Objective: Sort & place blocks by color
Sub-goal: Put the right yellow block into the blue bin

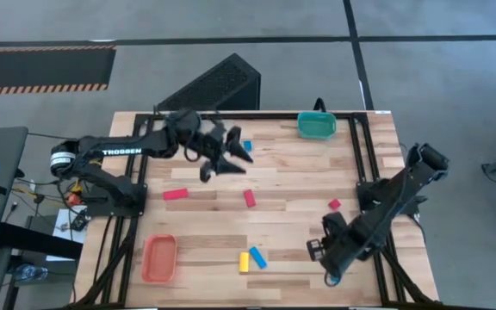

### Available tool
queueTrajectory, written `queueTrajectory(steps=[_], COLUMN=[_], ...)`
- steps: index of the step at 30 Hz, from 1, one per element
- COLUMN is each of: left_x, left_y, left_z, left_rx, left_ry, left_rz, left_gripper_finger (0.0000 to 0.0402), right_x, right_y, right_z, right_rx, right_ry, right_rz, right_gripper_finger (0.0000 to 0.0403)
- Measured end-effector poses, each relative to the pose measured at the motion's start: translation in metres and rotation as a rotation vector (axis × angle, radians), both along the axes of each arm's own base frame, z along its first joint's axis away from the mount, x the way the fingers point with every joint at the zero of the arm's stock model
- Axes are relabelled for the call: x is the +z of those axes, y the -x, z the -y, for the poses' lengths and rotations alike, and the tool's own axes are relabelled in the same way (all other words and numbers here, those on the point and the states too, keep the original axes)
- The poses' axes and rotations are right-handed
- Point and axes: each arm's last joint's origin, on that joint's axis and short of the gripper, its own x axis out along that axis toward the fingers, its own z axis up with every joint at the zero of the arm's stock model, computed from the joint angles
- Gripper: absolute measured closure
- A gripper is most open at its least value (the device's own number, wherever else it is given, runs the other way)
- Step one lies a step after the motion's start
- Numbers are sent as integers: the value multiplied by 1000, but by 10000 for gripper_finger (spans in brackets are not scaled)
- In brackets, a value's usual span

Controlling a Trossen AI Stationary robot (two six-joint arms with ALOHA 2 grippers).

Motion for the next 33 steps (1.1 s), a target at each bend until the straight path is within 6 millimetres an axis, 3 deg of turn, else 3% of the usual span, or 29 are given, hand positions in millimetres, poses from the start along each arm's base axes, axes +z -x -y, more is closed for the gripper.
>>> queueTrajectory(steps=[8,12,17,20,25,33], left_x=[-19,-24,-16,-8,1,0], left_y=[-4,-1,6,15,33,47], left_z=[70,90,91,88,83,79], left_rx=[-27,7,48,116,225,300], left_ry=[-102,-186,-173,-204,-286,-354], left_rz=[-172,-210,-206,-192,-201,-287], left_gripper_finger=[219,219,219,219,219,219], right_x=[-15,-32,-51,-53,-45,-17], right_y=[-8,-16,-30,-35,-32,-23], right_z=[-21,-39,-65,-69,-61,-36], right_rx=[-25,-38,-18,-20,-24,0], right_ry=[-73,-107,-189,-169,-147,-123], right_rz=[-39,-26,40,8,-52,-63], right_gripper_finger=[243,212,202,204,210,215])
